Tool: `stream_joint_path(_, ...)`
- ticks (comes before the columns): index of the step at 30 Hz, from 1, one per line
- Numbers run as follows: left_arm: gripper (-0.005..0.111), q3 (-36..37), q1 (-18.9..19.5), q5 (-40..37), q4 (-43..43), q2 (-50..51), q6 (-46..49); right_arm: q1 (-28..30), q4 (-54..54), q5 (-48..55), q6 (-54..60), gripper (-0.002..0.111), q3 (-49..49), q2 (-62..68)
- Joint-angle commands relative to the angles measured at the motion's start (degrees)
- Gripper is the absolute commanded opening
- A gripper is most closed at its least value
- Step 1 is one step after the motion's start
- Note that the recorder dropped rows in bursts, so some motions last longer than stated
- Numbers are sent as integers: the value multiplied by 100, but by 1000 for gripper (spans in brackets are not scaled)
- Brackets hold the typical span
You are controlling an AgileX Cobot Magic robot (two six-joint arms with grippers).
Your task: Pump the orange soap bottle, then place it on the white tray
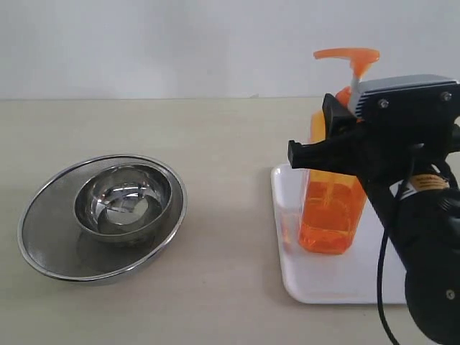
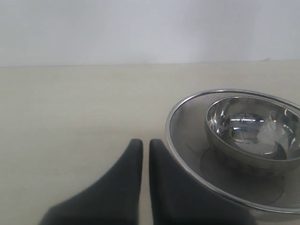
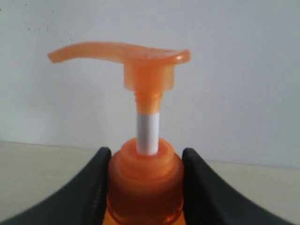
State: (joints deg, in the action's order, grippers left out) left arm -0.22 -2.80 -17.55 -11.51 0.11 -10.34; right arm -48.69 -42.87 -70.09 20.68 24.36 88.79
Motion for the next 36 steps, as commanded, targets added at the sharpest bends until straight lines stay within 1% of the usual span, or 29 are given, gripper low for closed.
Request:
stream_joint_path(1,5,22,-13,13,-8,-11,-65,22,-51,13,287,0,36,-335)
stream_joint_path(5,5,22,-13,13,-8,-11,-65,161,-39,13,684,0,36,-654)
stream_joint_path(10,5,22,-13,13,-8,-11,-65,376,145,13,703,0,36,-817)
stream_joint_path(16,5,22,-13,13,-8,-11,-65,683,477,22,514,0,36,-817)
stream_joint_path(21,5,22,-13,13,-8,-11,-65,884,903,270,229,0,36,-806)
stream_joint_path(26,5,22,-13,13,-8,-11,-65,1044,1140,68,-38,0,-148,-650)
stream_joint_path(30,5,22,-13,13,-8,-11,-65,1044,1290,13,-387,0,-326,-482)
stream_joint_path(36,5,22,-13,13,-8,-11,-65,1044,1435,13,-415,0,-363,-317)
